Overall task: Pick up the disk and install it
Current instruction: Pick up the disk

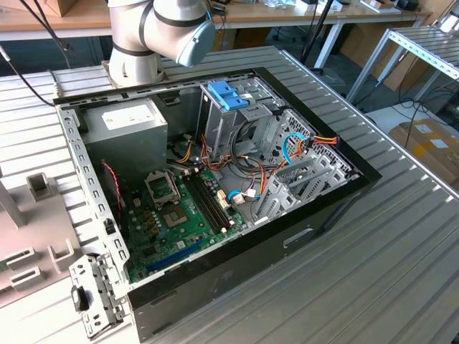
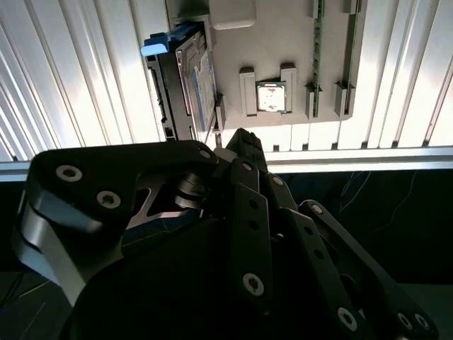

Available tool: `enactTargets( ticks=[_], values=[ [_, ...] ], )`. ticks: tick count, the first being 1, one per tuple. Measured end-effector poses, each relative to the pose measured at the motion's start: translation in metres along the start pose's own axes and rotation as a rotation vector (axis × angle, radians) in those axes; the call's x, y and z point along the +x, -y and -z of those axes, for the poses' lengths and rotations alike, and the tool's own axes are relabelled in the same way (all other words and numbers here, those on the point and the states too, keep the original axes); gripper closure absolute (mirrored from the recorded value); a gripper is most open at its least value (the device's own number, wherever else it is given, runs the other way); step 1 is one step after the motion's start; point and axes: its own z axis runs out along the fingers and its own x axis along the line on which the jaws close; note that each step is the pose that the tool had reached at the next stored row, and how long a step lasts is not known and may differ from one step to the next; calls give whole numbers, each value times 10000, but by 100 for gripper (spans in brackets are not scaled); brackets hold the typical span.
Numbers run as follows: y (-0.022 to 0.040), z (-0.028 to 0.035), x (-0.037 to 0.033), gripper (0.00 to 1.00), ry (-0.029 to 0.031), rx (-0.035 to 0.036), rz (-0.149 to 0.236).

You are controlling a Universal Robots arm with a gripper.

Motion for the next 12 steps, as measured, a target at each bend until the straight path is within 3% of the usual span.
enactTargets(
  ticks=[12],
  values=[
    [0,0,0,89,-39,-22,911]
  ],
)
